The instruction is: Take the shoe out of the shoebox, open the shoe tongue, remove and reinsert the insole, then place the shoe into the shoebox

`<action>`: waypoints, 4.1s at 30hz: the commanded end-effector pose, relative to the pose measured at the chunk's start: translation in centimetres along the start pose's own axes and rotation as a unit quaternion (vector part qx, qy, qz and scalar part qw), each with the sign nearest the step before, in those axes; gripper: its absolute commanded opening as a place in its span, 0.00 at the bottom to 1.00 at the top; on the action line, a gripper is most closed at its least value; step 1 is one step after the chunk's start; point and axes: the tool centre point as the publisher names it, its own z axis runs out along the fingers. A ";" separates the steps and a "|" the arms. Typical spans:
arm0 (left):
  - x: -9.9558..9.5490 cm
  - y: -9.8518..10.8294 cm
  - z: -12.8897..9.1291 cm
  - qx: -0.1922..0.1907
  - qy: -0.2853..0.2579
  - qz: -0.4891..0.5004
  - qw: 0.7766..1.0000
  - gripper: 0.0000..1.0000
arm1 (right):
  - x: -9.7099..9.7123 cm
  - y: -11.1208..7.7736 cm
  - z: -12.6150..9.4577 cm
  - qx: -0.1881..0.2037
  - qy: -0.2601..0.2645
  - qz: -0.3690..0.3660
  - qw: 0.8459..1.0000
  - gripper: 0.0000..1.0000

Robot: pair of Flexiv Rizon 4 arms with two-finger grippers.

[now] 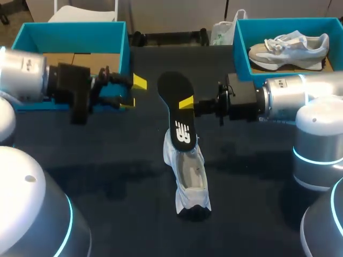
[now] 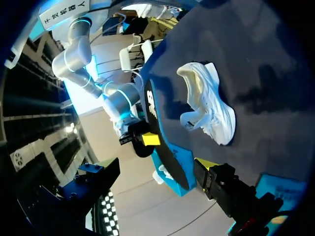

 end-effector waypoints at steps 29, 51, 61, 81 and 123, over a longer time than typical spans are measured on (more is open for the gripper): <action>-1.1 7.3 3.3 0.151 0.377 -0.060 0.912 1.00 | 0.0 0.0 0.2 -0.001 -0.001 0.000 1.000 0.00; -3.9 9.6 8.0 0.221 0.462 -0.085 0.855 1.00 | 0.0 0.0 0.2 -0.001 -0.001 0.000 1.000 0.00; -5.4 10.5 9.3 0.218 0.473 -0.075 0.850 1.00 | 0.0 0.0 0.2 -0.001 -0.001 0.000 1.000 0.00; -1.0 9.0 2.6 0.074 0.217 -0.189 0.955 1.00 | 0.0 0.0 0.2 -0.001 -0.001 0.000 1.000 0.00; 2.7 6.7 -0.5 0.017 -0.118 -0.297 0.947 1.00 | 0.0 0.0 0.2 -0.001 -0.001 0.000 1.000 0.00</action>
